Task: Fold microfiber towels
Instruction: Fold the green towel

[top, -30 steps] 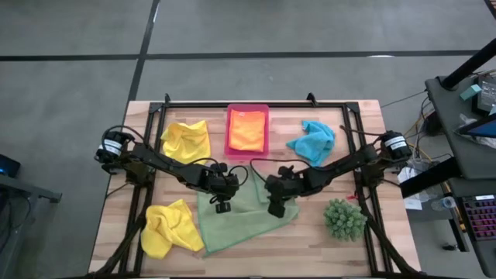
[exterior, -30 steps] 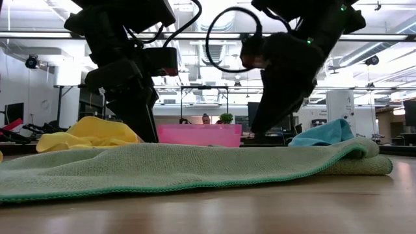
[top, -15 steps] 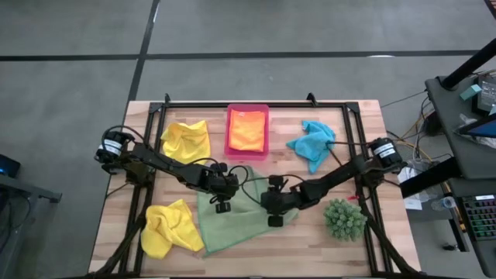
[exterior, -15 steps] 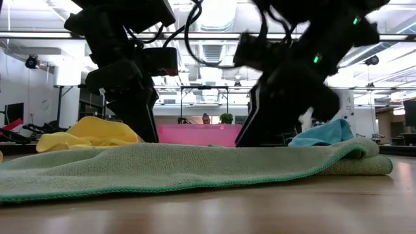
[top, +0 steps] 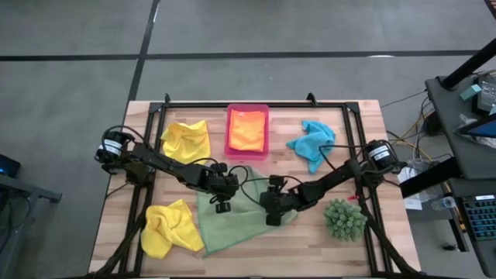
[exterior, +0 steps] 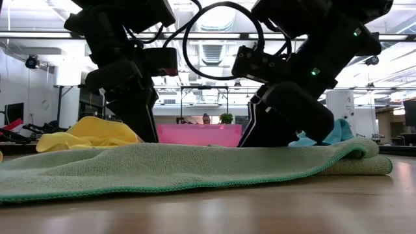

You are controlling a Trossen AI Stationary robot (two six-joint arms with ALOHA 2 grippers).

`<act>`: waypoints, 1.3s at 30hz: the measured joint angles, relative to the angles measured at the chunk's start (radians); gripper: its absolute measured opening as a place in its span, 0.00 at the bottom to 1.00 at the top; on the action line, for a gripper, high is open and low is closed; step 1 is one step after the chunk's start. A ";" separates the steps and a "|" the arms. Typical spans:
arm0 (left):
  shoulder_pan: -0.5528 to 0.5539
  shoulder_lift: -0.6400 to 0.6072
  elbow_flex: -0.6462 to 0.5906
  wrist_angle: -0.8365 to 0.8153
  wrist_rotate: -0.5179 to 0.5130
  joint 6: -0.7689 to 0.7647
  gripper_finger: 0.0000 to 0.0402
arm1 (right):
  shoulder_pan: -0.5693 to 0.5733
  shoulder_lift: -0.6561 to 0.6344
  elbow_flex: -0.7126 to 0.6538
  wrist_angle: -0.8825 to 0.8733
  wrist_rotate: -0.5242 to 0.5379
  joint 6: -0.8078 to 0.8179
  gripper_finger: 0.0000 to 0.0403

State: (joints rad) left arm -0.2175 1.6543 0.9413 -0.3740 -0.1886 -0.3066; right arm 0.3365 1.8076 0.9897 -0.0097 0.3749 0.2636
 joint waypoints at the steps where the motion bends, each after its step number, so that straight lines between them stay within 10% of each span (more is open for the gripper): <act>1: 0.000 0.000 0.000 0.000 0.000 0.000 0.24 | 0.000 0.000 0.000 -0.002 0.000 0.013 0.35; 39: 0.000 0.000 -0.007 0.001 0.000 0.000 0.24 | 0.014 0.013 0.003 0.008 0.055 0.032 0.34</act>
State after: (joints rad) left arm -0.2176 1.6543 0.9346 -0.3733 -0.1886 -0.3069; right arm 0.3508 1.8206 0.9928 -0.0014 0.4303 0.2958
